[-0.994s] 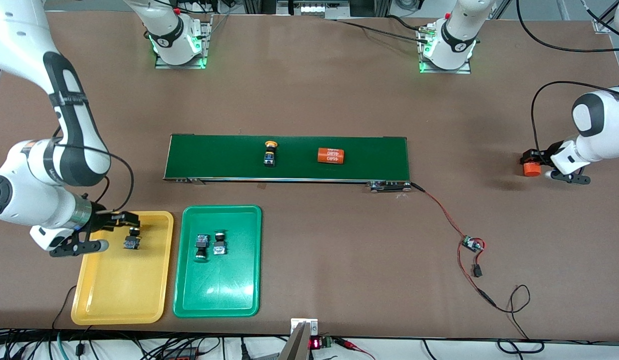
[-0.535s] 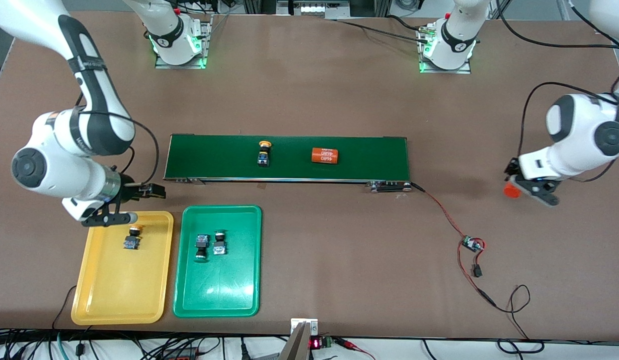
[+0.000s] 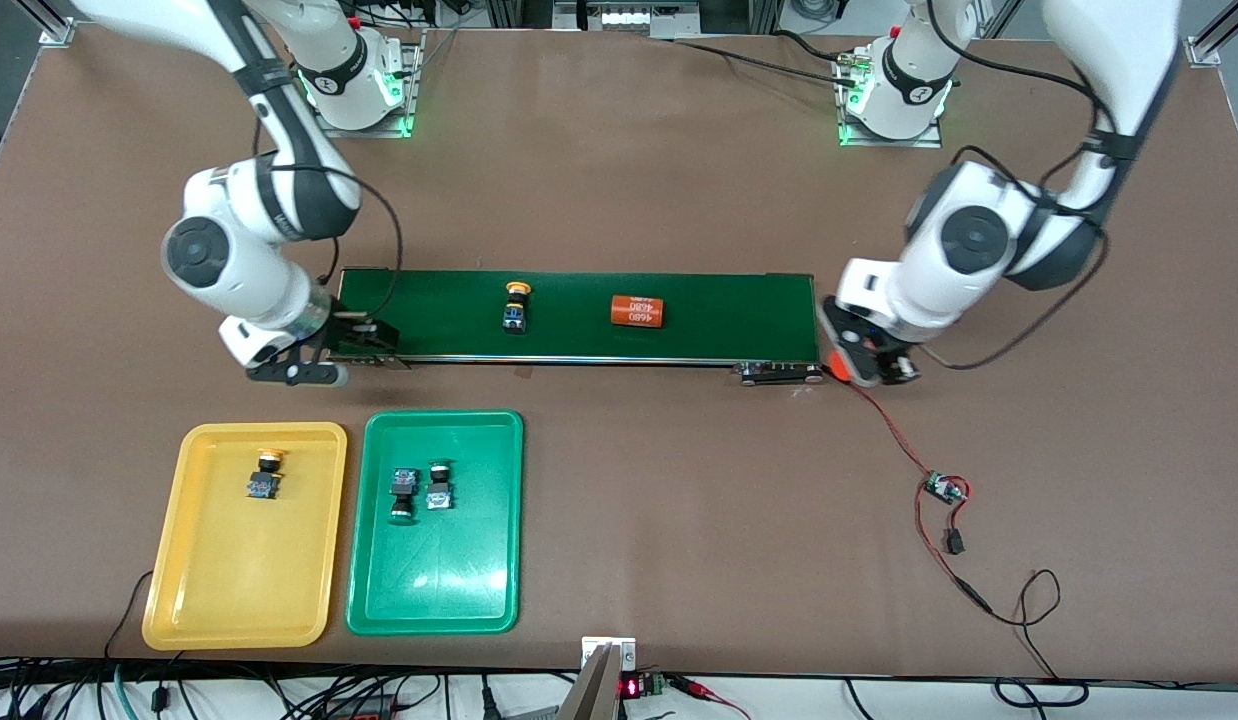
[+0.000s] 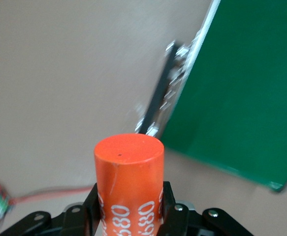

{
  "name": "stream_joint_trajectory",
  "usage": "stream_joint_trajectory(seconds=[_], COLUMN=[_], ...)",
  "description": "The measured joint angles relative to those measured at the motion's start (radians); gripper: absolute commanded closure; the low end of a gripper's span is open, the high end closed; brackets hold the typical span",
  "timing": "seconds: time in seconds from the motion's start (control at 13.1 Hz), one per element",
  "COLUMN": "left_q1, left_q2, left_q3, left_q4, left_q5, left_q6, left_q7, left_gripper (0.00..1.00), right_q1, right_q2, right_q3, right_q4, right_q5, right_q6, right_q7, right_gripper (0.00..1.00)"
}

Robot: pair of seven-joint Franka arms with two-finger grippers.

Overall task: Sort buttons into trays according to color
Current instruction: 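Place the cylinder on the belt while the right gripper grasps yellow button, then carry the yellow-cap button into the yellow tray with the right gripper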

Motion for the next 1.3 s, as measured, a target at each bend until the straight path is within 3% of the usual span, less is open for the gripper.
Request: stream_joint_trajectory(seconds=[0.31, 0.69, 1.3], left_q1=[-0.093, -0.201, -0.218], left_q2=[0.000, 0.001, 0.027], left_q3=[-0.019, -0.023, -0.021], left_q4=[0.001, -0.002, -0.041], left_q5=[0.000, 0.010, 0.010], left_q6=[0.000, -0.006, -0.033], left_q7=[0.119, 0.175, 0.176], left_gripper=[1.00, 1.00, 0.96], right_q1=[0.077, 0.147, 0.218], right_q2=[-0.009, -0.009, -0.009], right_q3=[0.001, 0.001, 0.000], right_q4=[-0.014, -0.014, -0.014], right_q5=[-0.010, -0.100, -0.178], right_q6=[0.010, 0.013, 0.022], right_q7=[0.095, 0.169, 0.266], right_gripper=[0.00, 0.00, 0.00])
